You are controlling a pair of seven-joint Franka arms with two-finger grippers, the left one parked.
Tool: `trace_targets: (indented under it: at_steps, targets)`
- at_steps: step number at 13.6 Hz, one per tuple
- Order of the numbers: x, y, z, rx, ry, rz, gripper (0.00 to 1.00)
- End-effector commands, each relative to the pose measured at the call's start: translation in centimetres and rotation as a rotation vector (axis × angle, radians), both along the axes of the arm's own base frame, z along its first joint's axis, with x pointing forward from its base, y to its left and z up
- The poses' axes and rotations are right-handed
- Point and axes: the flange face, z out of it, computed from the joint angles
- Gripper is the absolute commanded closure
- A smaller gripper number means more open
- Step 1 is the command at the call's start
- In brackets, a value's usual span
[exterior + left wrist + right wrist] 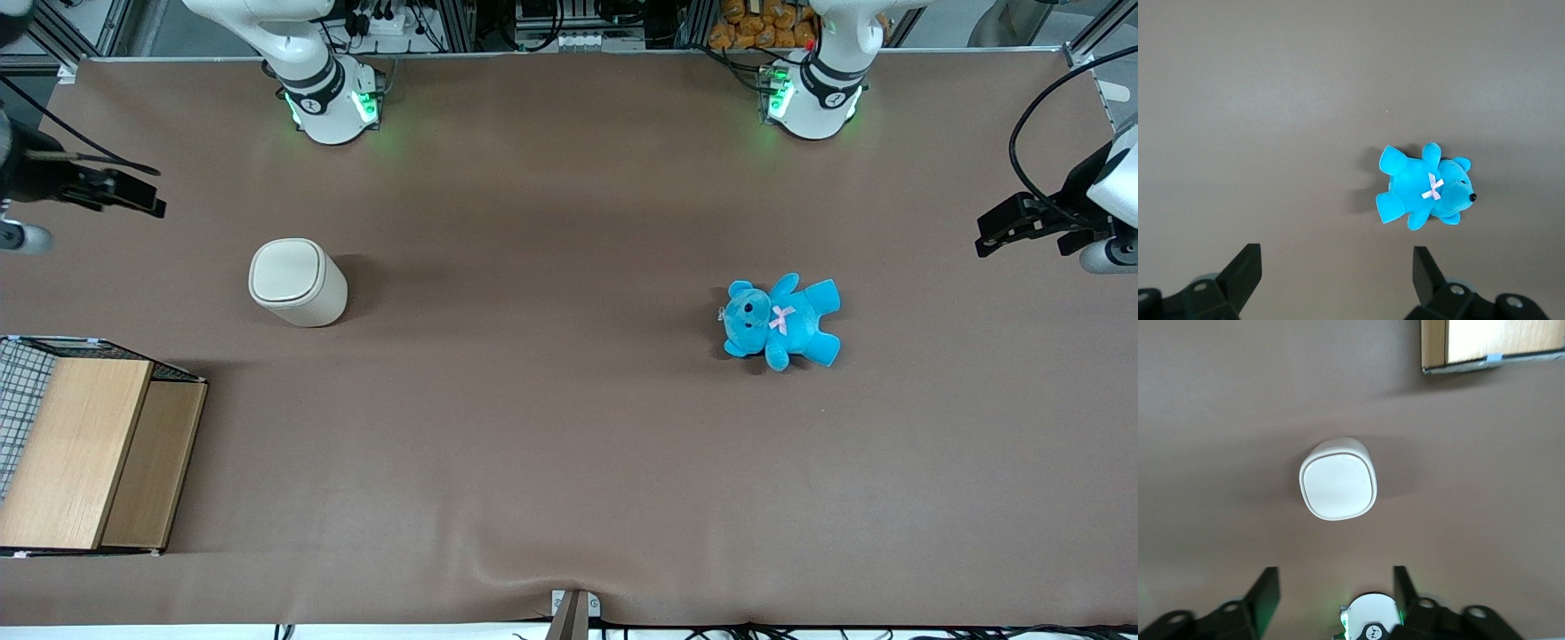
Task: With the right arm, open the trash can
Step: 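Move the right gripper toward the white trash can's lid, then lower the right gripper onto the lid edge of the trash can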
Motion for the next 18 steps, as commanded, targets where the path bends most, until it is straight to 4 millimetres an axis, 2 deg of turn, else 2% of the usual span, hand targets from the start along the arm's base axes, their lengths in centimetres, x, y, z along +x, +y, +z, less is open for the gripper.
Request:
trace_targets:
  at_steps: [1,3,4,7,12,18]
  targets:
    - [-1.1,0.2,-2.9,0.000,0.043,-0.014,0.77]
    - [-2.2,0.1,-5.3,0.017,0.048,-0.019,0.97]
    - [-3.0,0.0,-7.0,0.020,0.035,-0.018,1.00]
    - [-4.7,-0.1,-11.6,0.020,0.025,-0.024,1.00]
    - [-5.2,-0.3,-16.8,0.015,-0.020,-0.033,1.00]
    - [-5.1,-0.8,-21.0,0.015,-0.087,-0.004,1.00]
